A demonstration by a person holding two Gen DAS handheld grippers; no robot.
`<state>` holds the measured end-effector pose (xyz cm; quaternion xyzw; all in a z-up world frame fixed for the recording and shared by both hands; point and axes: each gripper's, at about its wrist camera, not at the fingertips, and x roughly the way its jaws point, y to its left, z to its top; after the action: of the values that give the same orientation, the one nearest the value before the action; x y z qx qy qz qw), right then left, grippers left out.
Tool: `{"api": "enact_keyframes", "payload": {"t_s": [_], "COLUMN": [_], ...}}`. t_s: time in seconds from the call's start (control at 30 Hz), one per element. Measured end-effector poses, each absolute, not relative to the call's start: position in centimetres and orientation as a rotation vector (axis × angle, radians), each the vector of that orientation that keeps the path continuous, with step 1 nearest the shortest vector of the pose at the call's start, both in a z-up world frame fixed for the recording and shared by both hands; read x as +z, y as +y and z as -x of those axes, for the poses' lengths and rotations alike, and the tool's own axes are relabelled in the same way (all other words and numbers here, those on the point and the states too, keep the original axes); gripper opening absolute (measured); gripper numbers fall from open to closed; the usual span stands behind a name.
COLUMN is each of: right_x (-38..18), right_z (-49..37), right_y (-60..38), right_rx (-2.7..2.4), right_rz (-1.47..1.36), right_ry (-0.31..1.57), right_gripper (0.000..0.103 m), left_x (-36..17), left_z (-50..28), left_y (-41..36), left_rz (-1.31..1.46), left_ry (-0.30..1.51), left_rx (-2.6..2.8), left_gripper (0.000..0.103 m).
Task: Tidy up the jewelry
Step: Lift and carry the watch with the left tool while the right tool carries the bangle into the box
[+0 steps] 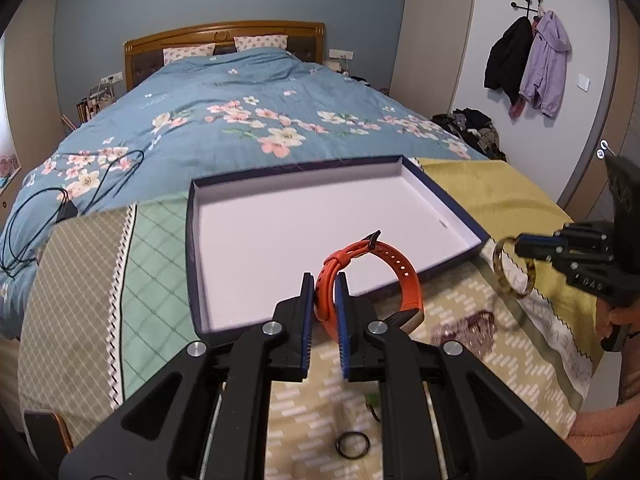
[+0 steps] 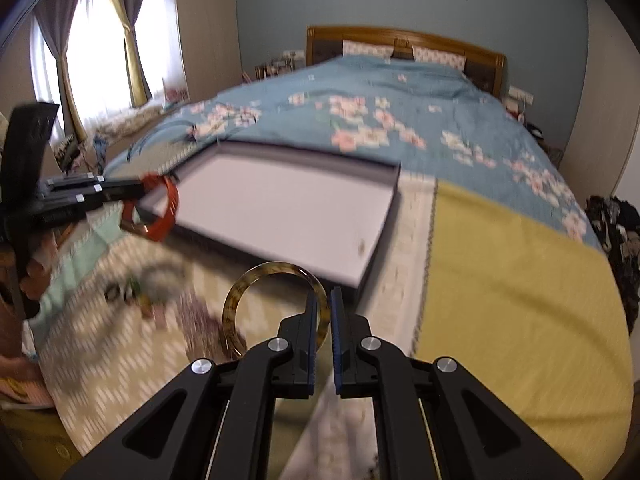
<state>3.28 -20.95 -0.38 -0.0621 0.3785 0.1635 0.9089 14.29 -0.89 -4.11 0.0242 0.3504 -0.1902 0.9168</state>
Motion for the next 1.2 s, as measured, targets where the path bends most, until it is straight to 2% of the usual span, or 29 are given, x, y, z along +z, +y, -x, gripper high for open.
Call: {"api": "enact_keyframes", "payload": {"t_s": [0.37, 0.8, 1.2], "right_x": [1.7, -1.5, -3.2], "right_z": [-11.2, -19.3, -22.9], "right_y": [-18.5, -16.0, -14.1], "right_rx": [0.343, 0.295, 0.249], "right_rz": [0.131, 0.141, 0.184], "right_ry": [0.716, 0.805, 0.9], "right_gripper": [0.005, 0.005, 0.006], "left_x": [-2.4, -4.9, -7.4], "left_z": [-20.0, -28.5, -34.0], "left_y": [-1.7, -2.3, -3.1], "left_rz": [-0.068, -0.065, -0.1], "left_ry": [0.687, 0.782, 0.886], "left_rx": [-0.354, -0.347, -0.326], "left_gripper": [0.011, 0.011, 0.01]}}
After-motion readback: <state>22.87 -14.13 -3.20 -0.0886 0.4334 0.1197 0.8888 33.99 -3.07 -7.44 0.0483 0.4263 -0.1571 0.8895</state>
